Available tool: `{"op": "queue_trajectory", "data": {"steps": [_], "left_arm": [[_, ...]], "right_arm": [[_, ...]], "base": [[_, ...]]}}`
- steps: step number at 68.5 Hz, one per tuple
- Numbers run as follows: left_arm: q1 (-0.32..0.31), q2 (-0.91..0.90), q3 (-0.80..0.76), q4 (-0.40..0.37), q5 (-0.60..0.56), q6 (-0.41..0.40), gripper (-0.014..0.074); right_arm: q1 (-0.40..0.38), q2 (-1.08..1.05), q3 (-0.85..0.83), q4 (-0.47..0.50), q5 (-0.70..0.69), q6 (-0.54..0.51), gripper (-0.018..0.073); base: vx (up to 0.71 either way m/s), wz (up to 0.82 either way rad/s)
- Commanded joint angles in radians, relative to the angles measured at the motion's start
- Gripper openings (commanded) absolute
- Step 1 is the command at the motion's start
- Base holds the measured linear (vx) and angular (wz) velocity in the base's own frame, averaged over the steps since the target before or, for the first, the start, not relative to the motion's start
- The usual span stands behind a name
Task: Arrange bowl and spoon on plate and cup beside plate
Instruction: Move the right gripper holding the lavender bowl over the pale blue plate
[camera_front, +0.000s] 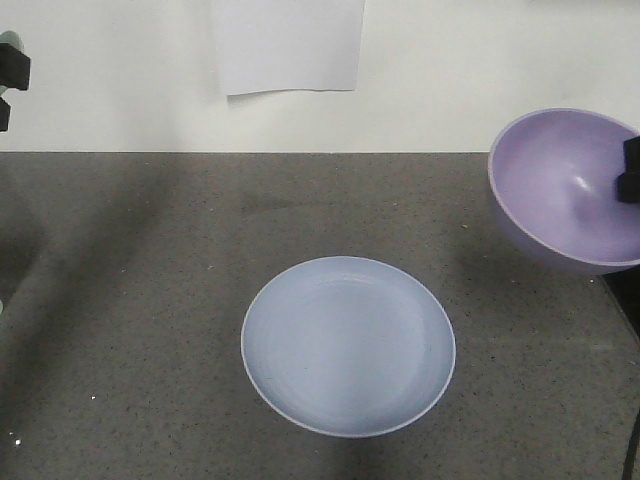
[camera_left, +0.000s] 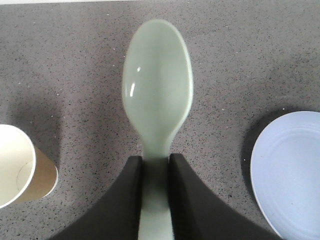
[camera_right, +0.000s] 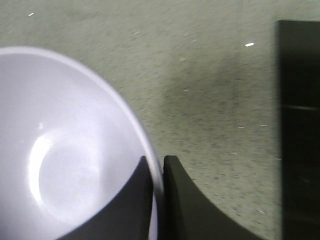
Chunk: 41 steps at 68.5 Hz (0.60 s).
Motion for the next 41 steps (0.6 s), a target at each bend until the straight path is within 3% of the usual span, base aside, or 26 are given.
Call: {"op": "queue_trajectory", "data": {"steps": [1,6,24,41], "left_arm": [[-0.008,-0.026,-0.024,-0.004,-0.024,0.001,-0.0006],[-0.008,-0.026,-0.024,-0.004,-0.024,0.001,-0.0006],[-0.008,-0.026,-0.024,-0.004,-0.024,0.001,-0.0006],[-0.008,-0.026,-0.024,-0.004,-0.024,0.001,-0.0006]], "right_arm": [[-0.002,0.045,-0.028,0.094,-0.043,-0.049,-0.0003],[0.031,0.085,-0.028,0.090,-0.049,-0.054,-0.0003],[0.280,0.239,-0.028,0.010,-0.168,-0.001,-0.0003],[0.405,0.371,-0.028,0.013,-0.225,0.012,-0.0003]], "base": [[0.00,0.00],[0.00,0.00],[0.00,0.00],[0.00,0.00]]}}
